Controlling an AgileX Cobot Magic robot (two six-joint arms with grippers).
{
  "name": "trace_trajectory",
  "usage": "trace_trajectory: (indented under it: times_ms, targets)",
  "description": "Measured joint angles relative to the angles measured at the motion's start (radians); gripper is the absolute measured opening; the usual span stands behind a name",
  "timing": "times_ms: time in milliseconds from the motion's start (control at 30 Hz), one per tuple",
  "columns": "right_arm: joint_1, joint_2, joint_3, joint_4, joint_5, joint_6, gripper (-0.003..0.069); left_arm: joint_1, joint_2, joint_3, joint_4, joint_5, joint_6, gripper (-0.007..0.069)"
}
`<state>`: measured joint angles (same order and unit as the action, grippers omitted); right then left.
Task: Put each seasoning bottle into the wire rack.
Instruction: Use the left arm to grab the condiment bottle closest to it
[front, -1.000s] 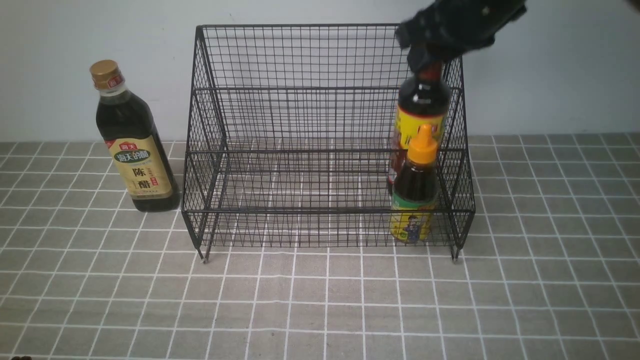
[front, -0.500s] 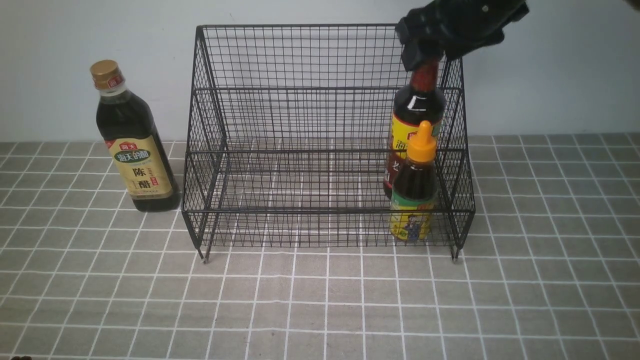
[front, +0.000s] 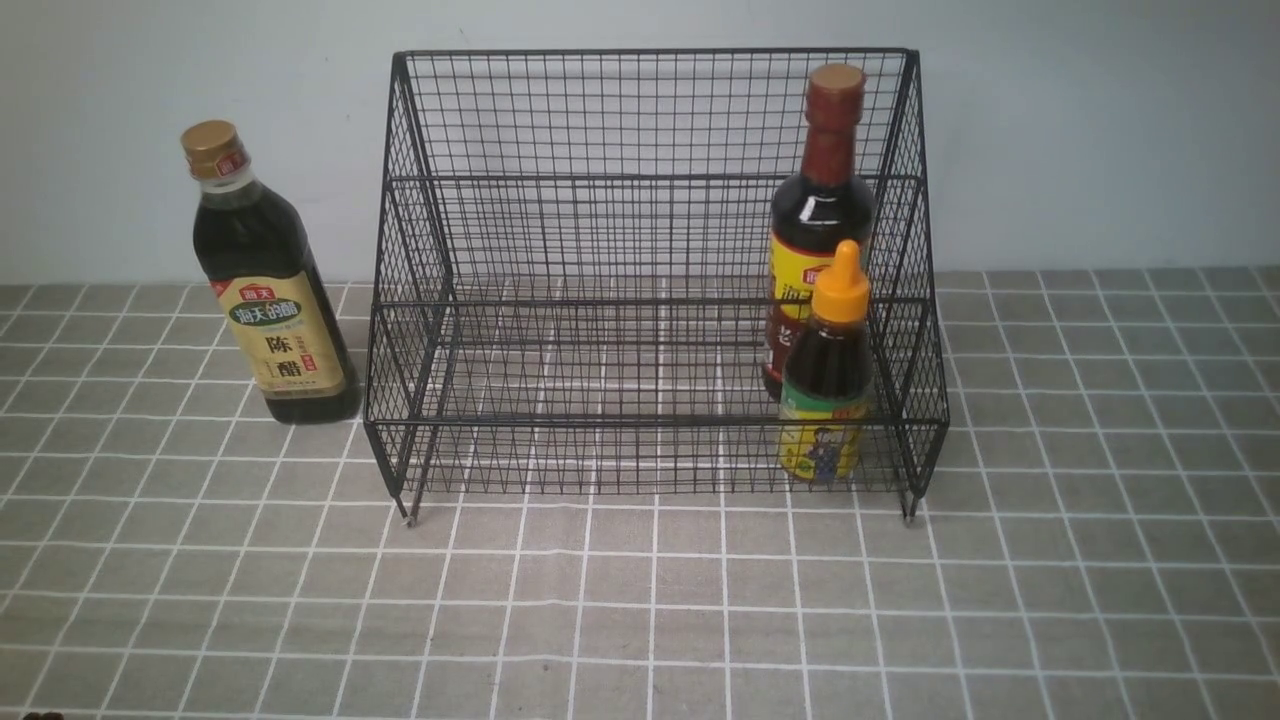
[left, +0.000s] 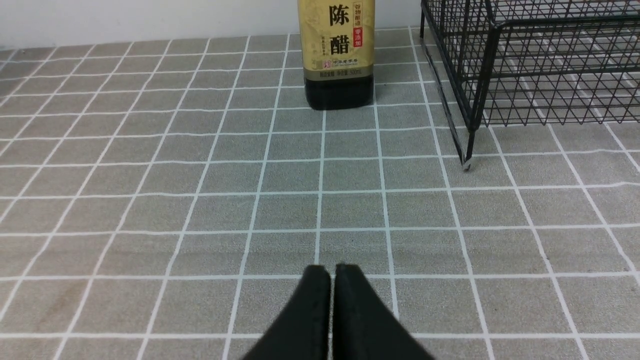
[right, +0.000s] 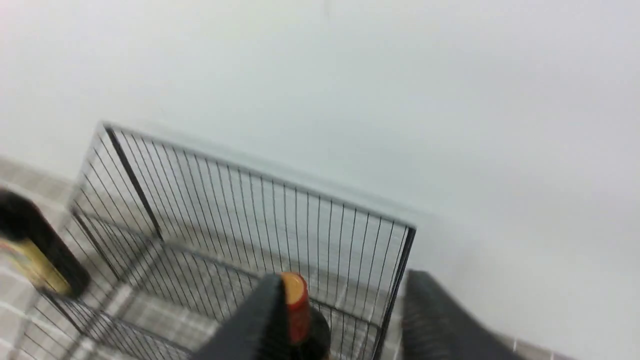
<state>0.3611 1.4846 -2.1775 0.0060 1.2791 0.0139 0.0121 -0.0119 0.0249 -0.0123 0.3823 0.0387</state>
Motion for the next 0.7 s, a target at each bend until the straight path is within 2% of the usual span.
trace_trajectory:
  times_ms: [33,67,100,133,167,300,400,500,567,633,700]
  targets:
    - [0.0,-0.069,0.019,0.0,0.0,0.008,0.0144,0.0,0.0,0.0,0.0,0.0,0.0,-0.0007]
    - [0.0,-0.106,0.033,0.0,0.0,0.012,0.0099,0.0,0.0,0.0,0.0,0.0,0.0,-0.0007]
    - [0.0,-0.115,0.038,0.0,0.0,0.012,0.0099,0.0,0.0,0.0,0.001,0.0,0.0,-0.0007]
    - [0.0,-0.185,0.094,0.0,0.0,0.019,0.0036,0.0,0.0,0.0,0.012,-0.004,0.0,-0.0007]
    - [0.0,-0.261,0.154,0.0,0.0,0.019,0.0011,0.0,0.0,0.001,0.012,-0.008,0.0,-0.0007]
    - [0.0,-0.454,0.373,0.0,-0.03,0.025,-0.0009,0.0,0.0,0.003,0.005,-0.048,-0.013,-0.0007]
    - [0.0,-0.733,0.746,-0.006,-0.255,0.055,-0.0012,0.0,0.0,0.004,-0.064,-0.112,-0.052,-0.0007]
    - [0.0,-0.886,0.938,-0.006,-0.403,0.073,-0.0012,0.0,0.0,0.004,-0.099,-0.158,-0.064,-0.0007]
    - [0.0,-1.112,1.236,-0.006,-0.589,0.082,-0.0013,0.0,0.0,0.004,-0.161,-0.247,-0.101,-0.0007]
    - [0.0,-1.245,1.426,-0.006,-0.7,0.083,-0.0013,0.0,0.0,0.004,-0.214,-0.336,-0.136,-0.0007]
    - [0.0,-1.308,1.509,-0.006,-0.742,0.08,-0.0013,0.0,0.0,0.004,-0.228,-0.391,-0.144,-0.0007]
